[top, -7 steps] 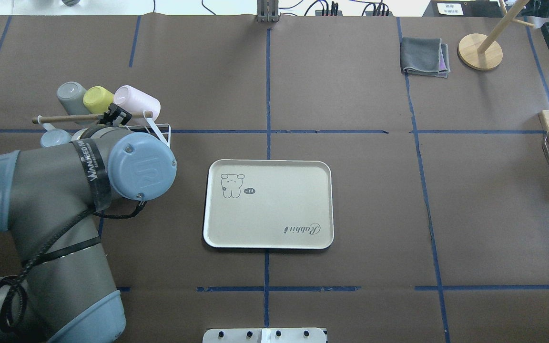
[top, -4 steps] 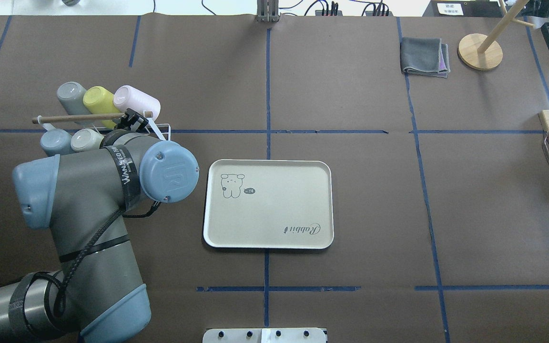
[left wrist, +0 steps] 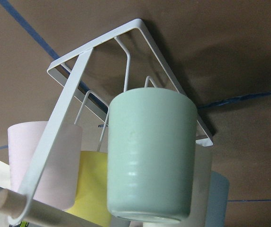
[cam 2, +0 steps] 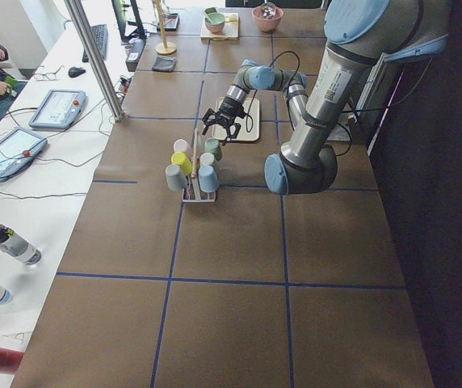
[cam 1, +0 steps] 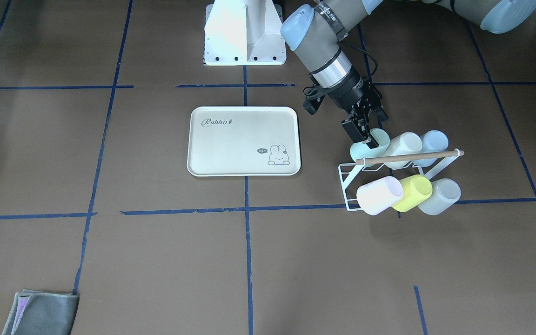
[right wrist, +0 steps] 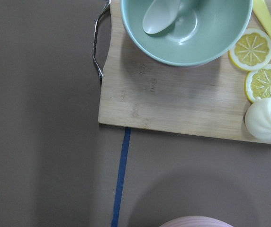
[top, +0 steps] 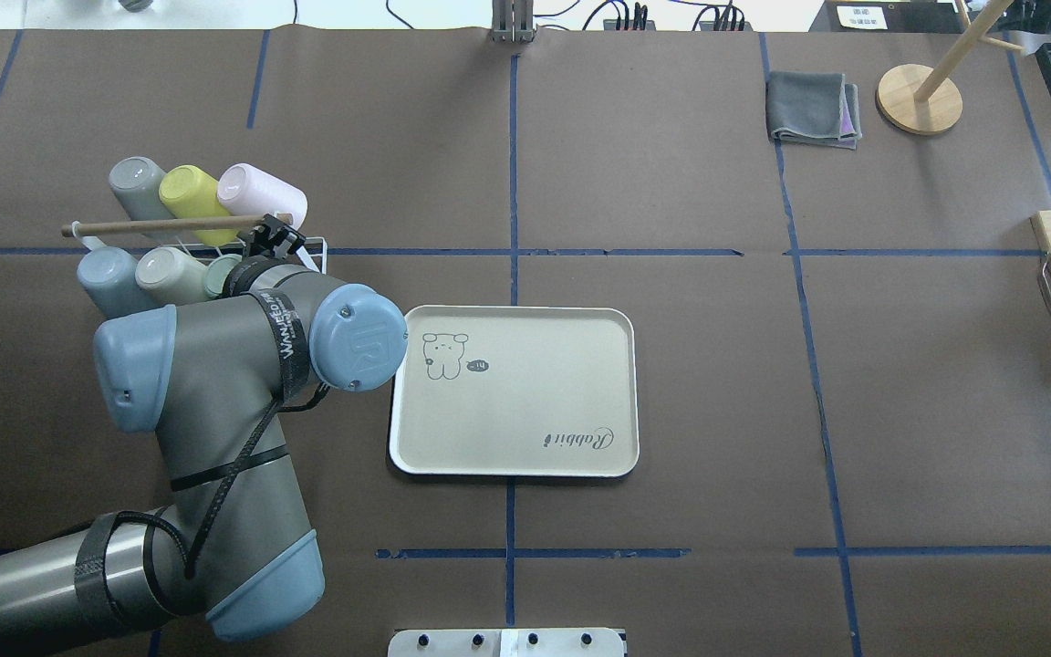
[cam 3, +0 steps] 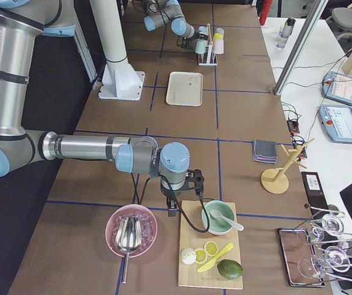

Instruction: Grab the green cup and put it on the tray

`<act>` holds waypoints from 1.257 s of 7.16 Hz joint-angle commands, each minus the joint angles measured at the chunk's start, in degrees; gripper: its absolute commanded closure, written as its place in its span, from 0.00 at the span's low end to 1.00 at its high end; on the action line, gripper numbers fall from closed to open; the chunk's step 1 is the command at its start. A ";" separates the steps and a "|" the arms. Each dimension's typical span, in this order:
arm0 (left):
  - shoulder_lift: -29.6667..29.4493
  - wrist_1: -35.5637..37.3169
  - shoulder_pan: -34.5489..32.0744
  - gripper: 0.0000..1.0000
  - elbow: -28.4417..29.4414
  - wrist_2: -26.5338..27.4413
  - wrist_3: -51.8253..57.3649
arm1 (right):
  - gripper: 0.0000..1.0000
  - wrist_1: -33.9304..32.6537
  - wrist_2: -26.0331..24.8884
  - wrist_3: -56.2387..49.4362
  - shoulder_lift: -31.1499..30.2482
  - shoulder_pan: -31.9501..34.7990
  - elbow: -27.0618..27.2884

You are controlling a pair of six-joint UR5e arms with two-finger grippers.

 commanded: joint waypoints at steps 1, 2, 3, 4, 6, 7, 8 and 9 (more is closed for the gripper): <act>0.12 -2.09 0.04 0.00 2.32 0.46 -0.22 | 0.00 -0.03 -0.01 0.00 0.01 0.06 -0.01; 0.38 -3.05 0.12 0.00 2.76 0.46 -0.31 | 0.00 0.06 -0.01 0.00 0.01 0.06 -0.01; 0.47 -3.32 0.12 0.00 3.29 0.46 -0.31 | 0.00 -0.03 -0.01 0.00 0.01 0.06 -0.27; 0.47 -3.76 0.21 0.00 4.51 0.46 -2.49 | 0.00 -0.03 -0.01 0.00 0.01 -0.02 -0.28; 0.73 -6.57 0.65 0.00 7.24 0.46 -3.56 | 0.00 0.06 -0.01 0.00 0.01 0.06 -0.36; 0.82 -6.58 1.09 0.00 7.86 0.55 -4.69 | 0.00 0.06 -0.01 -0.09 0.01 0.06 -0.63; 0.82 -6.67 1.35 0.00 8.21 0.55 -5.40 | 0.00 0.06 0.08 -0.09 0.01 0.06 -0.71; 0.91 -6.67 1.88 0.00 8.91 0.55 -7.24 | 0.00 0.06 0.08 -0.09 0.01 -0.02 -0.72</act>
